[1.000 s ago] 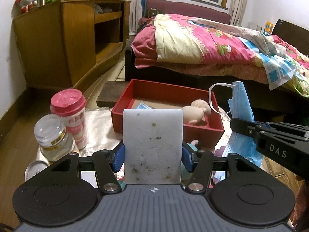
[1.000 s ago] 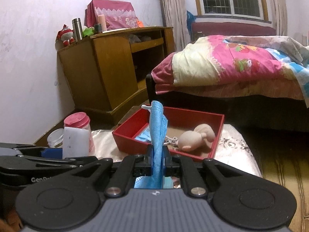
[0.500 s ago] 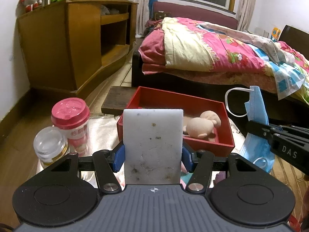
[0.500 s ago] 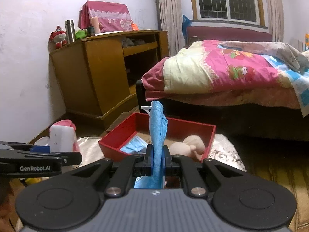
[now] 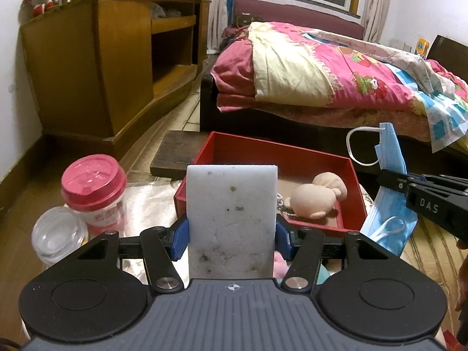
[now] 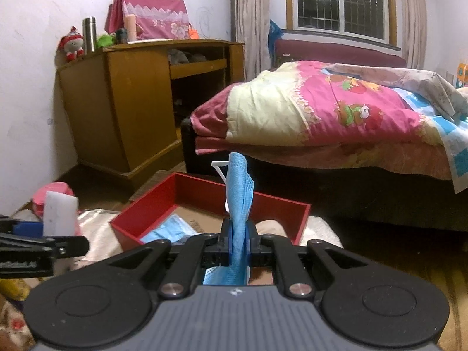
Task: Organize soft objects
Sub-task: 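Carry the white sponge and blue mask over the red box with both tools, then open both tools to drop the sponge and mask into the red box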
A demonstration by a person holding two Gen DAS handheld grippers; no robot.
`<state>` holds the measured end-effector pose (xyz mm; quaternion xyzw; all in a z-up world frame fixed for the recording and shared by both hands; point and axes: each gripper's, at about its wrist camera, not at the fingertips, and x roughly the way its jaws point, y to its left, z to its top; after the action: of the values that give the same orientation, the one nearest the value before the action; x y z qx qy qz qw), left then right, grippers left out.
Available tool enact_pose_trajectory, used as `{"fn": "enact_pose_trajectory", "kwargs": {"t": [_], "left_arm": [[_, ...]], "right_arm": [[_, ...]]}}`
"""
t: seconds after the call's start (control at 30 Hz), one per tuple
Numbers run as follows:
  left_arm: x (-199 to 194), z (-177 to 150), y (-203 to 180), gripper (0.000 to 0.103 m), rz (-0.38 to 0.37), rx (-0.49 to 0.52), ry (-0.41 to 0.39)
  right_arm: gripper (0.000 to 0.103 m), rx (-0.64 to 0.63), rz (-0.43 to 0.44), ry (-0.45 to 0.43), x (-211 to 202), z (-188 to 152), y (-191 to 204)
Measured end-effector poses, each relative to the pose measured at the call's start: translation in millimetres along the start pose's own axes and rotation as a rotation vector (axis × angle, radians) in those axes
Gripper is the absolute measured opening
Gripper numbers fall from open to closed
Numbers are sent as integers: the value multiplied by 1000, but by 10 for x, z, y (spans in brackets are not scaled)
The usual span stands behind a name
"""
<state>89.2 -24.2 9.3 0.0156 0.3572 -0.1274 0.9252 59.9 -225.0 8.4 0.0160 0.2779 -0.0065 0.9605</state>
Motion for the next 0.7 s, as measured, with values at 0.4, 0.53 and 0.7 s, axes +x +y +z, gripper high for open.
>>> {"fn": "enact_pose_trajectory", "kwargs": {"t": [0.4,0.53,0.7], "left_arm": [[659,245,-128,58,-28,-3,21],[988,498,-201,58,-15,-8,32],[1189,667,-255,79,10,-15,37]], "right_arm": [[0,-36,-30,60,640,80,-207],[0,-44,-5,67,884,128,-187],[36,-55,-25,43,1132,124,-233]]}}
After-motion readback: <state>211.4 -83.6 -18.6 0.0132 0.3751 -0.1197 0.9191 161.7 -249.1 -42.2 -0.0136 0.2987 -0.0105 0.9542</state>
